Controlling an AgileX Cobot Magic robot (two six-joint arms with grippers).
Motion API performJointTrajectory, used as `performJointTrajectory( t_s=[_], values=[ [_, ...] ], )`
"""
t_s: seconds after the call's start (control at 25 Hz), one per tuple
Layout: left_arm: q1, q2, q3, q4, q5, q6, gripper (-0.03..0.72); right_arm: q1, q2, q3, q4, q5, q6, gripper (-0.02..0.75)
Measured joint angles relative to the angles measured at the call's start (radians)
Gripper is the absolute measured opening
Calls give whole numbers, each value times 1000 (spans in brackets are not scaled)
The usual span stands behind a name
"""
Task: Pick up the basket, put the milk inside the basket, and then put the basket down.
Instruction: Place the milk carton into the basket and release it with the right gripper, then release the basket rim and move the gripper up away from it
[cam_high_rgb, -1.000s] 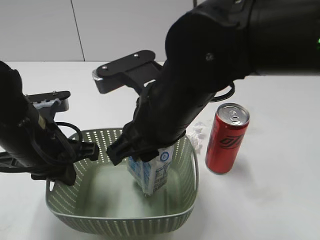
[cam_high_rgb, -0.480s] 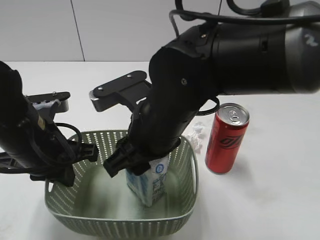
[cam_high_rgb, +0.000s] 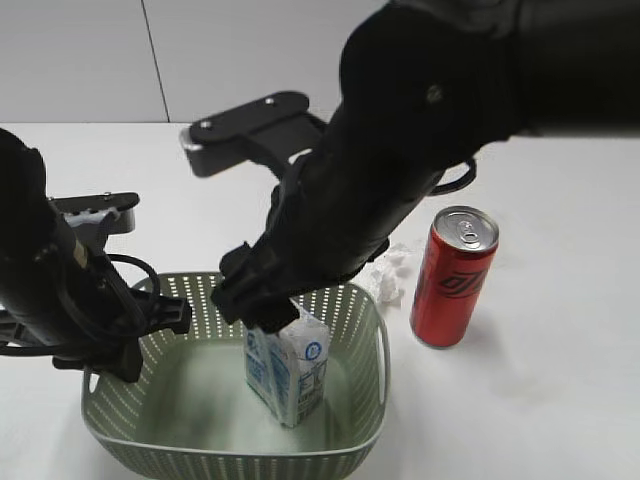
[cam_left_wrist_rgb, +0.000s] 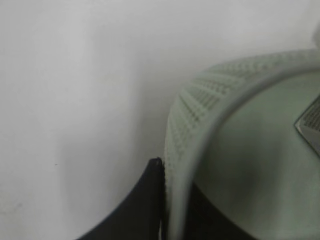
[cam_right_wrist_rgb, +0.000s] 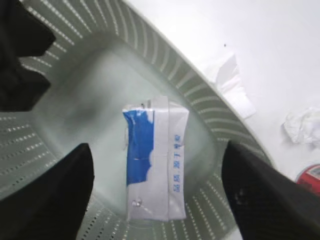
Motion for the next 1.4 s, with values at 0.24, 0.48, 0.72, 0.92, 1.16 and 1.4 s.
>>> performJointTrajectory(
  t_s=[0.24,0.48,0.72,0.92,1.16,1.4],
  values=[
    [0,0,0,-18,0,0,4,-39,-171,0,-57,2,0,623],
    [0,-8,0,-35,1,0,4,-291,-248,0,-73,39,-34,620],
    [0,-37,0,-39,3,0,4,-542,-250,0,-63,86,-130,613],
    [0,-37,0,-40,17,0,4,-728,-250,0,-36,128,-220,613],
    [0,-37,0,-40,23,0,4,-855,-250,0,-32,201,-258,611],
    [0,-37,0,-38,25,0,4,-860,-320,65,1,282,-279,600]
  ],
)
